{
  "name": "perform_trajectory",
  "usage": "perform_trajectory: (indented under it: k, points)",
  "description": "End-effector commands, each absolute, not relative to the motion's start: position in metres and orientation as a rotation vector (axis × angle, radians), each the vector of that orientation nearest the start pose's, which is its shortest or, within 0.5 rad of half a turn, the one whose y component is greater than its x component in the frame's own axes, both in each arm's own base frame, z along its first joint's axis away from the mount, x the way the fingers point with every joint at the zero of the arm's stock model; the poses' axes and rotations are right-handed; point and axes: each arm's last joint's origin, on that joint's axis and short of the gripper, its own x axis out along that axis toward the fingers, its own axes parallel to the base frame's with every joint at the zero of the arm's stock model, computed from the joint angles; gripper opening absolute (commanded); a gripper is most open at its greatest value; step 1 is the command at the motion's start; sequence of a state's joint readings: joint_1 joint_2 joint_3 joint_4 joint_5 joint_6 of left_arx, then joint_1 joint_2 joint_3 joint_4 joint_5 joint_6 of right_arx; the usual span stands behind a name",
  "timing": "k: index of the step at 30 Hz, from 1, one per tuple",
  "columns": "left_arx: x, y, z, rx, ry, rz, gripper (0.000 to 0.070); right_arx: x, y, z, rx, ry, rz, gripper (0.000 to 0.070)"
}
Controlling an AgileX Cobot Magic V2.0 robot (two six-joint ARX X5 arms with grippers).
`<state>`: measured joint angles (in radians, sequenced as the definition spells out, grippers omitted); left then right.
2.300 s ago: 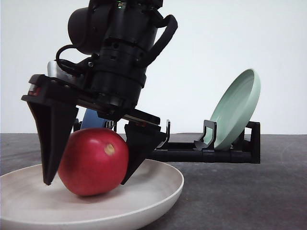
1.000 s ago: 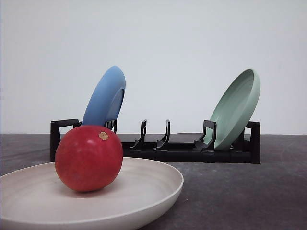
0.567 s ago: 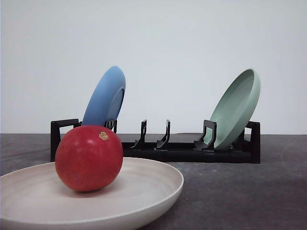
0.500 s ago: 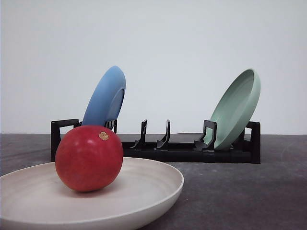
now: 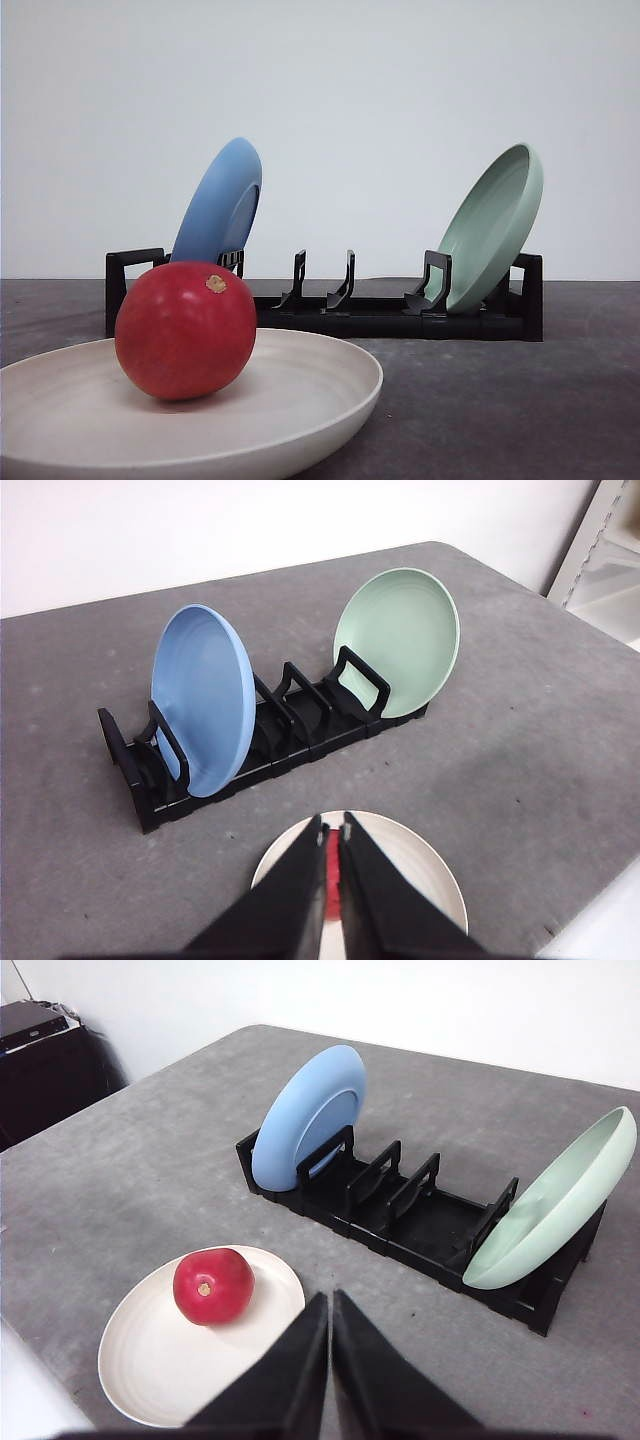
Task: Place pomegranate in white plate
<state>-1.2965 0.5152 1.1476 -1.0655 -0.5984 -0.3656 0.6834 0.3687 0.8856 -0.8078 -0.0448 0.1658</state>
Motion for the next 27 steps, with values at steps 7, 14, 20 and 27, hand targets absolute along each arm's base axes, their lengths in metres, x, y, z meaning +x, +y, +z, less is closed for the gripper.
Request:
perform_trajectory:
  k: [7, 14, 20, 27]
  points:
    - [0.034, -0.026, 0.384, 0.003, 0.360, -0.384, 0.0000, 0.037, 0.032, 0.349, 0.079, 0.323, 0.704, 0.0000]
    - [0.055, -0.025, 0.343, 0.088, 0.249, -0.197, 0.0000, 0.037, 0.032, 0.349, 0.079, 0.323, 0.704, 0.0000]
    - [0.070, -0.020, 0.293, 0.137, 0.102, -0.271, 0.0000, 0.037, 0.032, 0.349, 0.080, 0.323, 0.704, 0.0000]
    - [0.089, -0.008, 0.238, 0.149, 0.064, -0.133, 0.0000, 0.037, 0.032, 0.349, 0.080, 0.322, 0.704, 0.0000]
